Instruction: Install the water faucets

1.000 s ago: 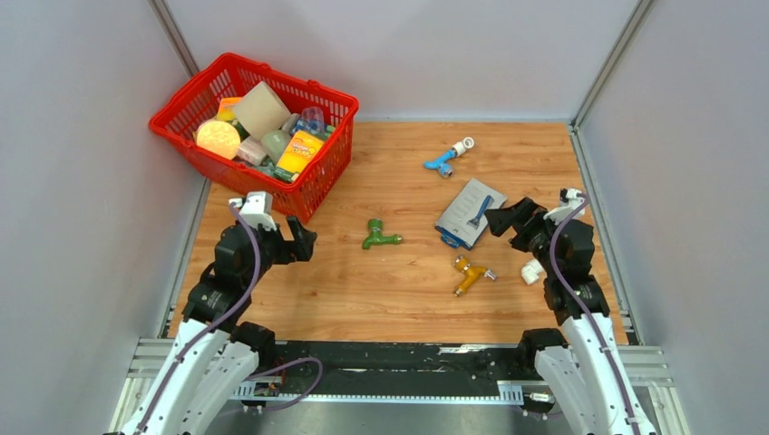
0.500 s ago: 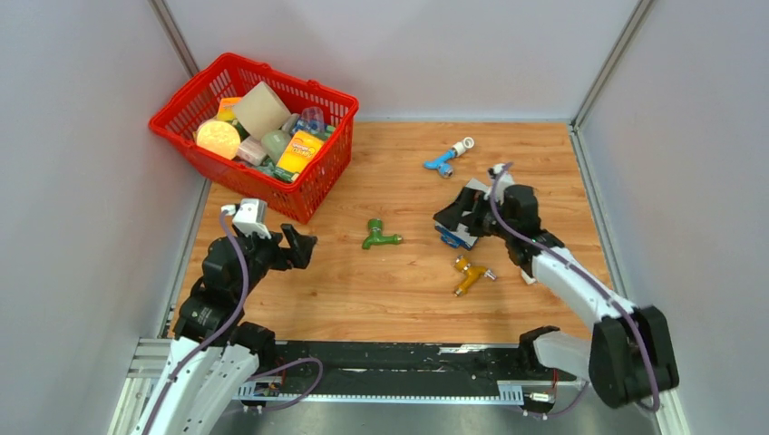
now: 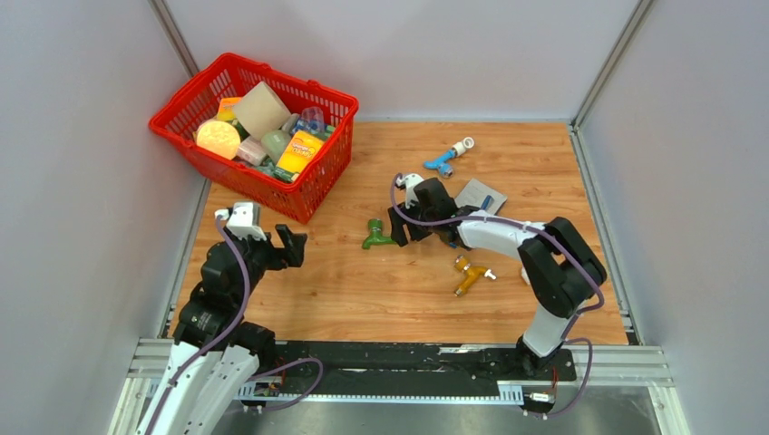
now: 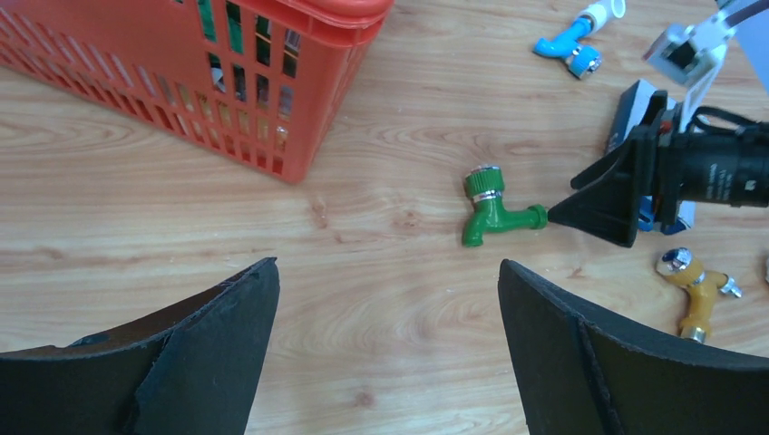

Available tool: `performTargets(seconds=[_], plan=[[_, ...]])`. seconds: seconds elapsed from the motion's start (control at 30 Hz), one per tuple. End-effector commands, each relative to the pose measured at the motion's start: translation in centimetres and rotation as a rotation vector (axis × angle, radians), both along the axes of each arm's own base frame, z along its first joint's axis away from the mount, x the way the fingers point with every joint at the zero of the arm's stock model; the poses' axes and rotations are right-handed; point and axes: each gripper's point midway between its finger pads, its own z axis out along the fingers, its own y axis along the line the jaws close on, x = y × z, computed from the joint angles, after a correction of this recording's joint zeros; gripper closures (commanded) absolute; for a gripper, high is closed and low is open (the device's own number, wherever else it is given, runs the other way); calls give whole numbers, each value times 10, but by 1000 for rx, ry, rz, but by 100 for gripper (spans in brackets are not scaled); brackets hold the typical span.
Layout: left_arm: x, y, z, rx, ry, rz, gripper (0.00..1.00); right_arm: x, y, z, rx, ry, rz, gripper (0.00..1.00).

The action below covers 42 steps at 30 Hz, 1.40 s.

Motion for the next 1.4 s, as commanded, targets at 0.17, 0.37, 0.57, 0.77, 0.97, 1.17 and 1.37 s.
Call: performTargets(seconds=[0.17, 0.37, 0.57, 0.77, 0.97, 1.17, 1.37], plan=[[0, 1, -10, 24, 22, -4, 4, -13, 25, -33, -248, -154, 326, 36], [2, 4, -15, -7, 41, 39, 4, -5, 25, -53, -344, -193, 378, 38], [0, -7, -17, -10, 51, -27, 5, -12, 26, -63, -367, -200, 439, 43], [-4, -24, -17, -37, 68, -121, 7, -26, 36, -65, -334, -188, 516, 72], [-6, -41, -18, -113, 129, -175, 9, -44, 37, -35, -289, -231, 508, 100], [-7, -74, 2, -244, 161, -312, 12, -67, 37, 24, -213, -383, 464, 100], [-19, -108, 29, -355, 166, -513, 12, -97, 44, 79, -109, -505, 465, 100]])
